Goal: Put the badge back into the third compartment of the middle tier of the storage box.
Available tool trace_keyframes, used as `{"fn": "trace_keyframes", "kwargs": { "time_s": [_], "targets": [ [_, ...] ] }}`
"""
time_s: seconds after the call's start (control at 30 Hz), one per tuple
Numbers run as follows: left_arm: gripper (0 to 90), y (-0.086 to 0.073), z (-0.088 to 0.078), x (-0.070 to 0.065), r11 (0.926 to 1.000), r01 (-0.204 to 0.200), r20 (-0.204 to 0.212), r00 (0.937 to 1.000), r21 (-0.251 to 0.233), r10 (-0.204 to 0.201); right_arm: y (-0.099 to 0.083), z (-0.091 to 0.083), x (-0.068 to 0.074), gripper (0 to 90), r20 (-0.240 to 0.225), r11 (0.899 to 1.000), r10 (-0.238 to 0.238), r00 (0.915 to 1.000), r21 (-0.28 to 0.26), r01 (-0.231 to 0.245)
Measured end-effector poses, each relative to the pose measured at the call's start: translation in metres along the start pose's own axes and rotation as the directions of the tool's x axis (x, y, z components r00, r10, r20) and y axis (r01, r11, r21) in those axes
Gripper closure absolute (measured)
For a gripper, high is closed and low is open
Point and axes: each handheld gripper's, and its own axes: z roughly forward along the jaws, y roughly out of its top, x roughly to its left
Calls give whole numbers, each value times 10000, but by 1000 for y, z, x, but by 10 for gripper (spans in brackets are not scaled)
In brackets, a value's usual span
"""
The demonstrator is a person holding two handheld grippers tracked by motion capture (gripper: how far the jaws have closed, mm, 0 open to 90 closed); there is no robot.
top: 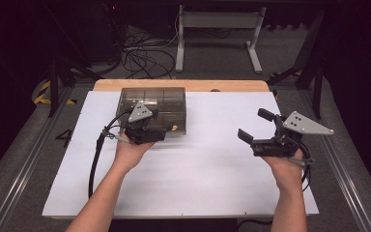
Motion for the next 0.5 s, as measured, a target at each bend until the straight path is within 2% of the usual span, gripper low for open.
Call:
{"fn": "trace_keyframes", "kwargs": {
  "time_s": [0.5],
  "targets": [
    [204, 4, -20, -2, 9995, -120, 49, 9999, -308, 122, -1, 1, 0, 11, 1, 10000, 53, 10000, -3, -53]
  ]
}}
